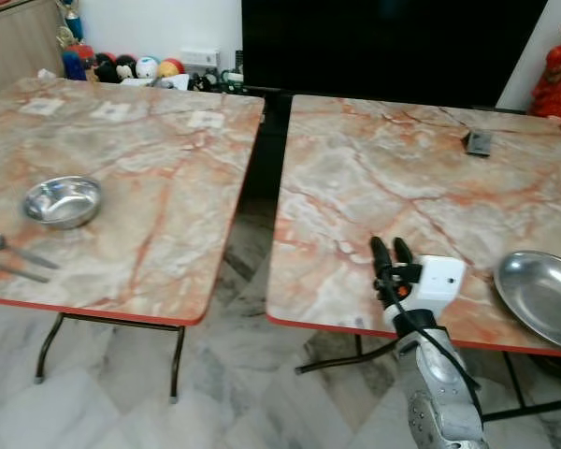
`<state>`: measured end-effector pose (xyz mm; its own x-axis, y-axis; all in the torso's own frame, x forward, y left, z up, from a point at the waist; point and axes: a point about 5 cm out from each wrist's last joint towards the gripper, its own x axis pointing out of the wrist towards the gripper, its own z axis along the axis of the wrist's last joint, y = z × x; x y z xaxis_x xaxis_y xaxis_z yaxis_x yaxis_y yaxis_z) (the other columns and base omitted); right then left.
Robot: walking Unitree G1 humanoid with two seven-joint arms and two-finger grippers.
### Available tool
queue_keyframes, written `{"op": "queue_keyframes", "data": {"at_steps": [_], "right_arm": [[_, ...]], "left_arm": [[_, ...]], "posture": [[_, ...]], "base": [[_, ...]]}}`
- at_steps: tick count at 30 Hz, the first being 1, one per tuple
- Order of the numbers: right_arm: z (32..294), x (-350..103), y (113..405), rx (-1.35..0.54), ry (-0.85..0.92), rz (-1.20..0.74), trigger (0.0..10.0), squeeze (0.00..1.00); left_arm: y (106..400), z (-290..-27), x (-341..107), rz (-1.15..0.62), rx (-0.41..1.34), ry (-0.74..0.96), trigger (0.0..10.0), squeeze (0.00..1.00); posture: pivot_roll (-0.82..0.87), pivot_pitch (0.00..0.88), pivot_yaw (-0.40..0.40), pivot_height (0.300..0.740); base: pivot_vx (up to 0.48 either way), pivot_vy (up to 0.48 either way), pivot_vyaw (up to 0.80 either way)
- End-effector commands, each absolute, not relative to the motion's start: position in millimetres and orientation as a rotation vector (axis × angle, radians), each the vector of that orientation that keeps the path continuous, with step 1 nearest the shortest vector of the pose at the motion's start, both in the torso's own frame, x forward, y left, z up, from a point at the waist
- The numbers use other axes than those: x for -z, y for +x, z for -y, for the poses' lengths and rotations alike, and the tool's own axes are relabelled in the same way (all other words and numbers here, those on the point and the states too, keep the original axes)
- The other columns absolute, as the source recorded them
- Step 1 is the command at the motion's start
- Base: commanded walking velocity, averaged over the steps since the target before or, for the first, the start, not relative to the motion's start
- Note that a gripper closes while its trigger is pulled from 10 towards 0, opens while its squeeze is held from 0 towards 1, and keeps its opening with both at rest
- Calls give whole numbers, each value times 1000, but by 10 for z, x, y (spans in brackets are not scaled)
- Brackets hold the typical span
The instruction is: Setting the table
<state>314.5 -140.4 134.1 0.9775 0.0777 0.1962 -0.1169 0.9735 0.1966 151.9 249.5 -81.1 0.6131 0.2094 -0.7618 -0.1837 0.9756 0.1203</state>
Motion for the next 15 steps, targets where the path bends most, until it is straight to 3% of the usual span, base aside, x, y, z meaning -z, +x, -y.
{"op": "queue_keyframes", "data": {"at_steps": [1, 15], "right_arm": [[1502, -1315, 3124, -69, 195, 178, 10000, 0], [1484, -1311, 3125, -72, 188, 174, 10000, 0]], "left_arm": [[1428, -2471, 858, -917, -240, 13, 10000, 0], [1410, -2496, 857, -916, -247, 10, 10000, 0]], "posture": [[51, 165, -22, 740], [52, 180, -19, 740]], "base": [[0, 345, 0], [0, 342, 0]]}}
